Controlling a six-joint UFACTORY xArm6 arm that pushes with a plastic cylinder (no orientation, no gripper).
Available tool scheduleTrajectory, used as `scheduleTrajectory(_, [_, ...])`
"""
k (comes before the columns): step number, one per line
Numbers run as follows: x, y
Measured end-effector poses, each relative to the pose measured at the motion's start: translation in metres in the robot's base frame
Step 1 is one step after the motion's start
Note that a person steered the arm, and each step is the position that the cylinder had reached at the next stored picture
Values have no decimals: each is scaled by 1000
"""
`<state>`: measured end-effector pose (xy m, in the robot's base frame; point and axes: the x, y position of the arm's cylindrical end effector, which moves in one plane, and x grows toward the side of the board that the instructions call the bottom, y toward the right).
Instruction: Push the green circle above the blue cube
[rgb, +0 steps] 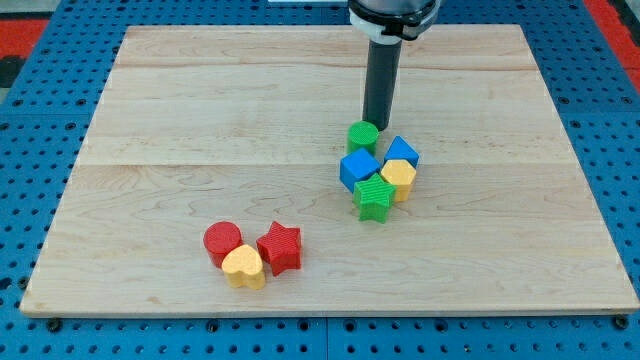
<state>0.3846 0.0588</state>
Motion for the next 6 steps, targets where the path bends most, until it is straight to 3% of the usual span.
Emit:
scheduleTrajectory(1, [-15,-23])
scheduleTrajectory(6, [3,-17])
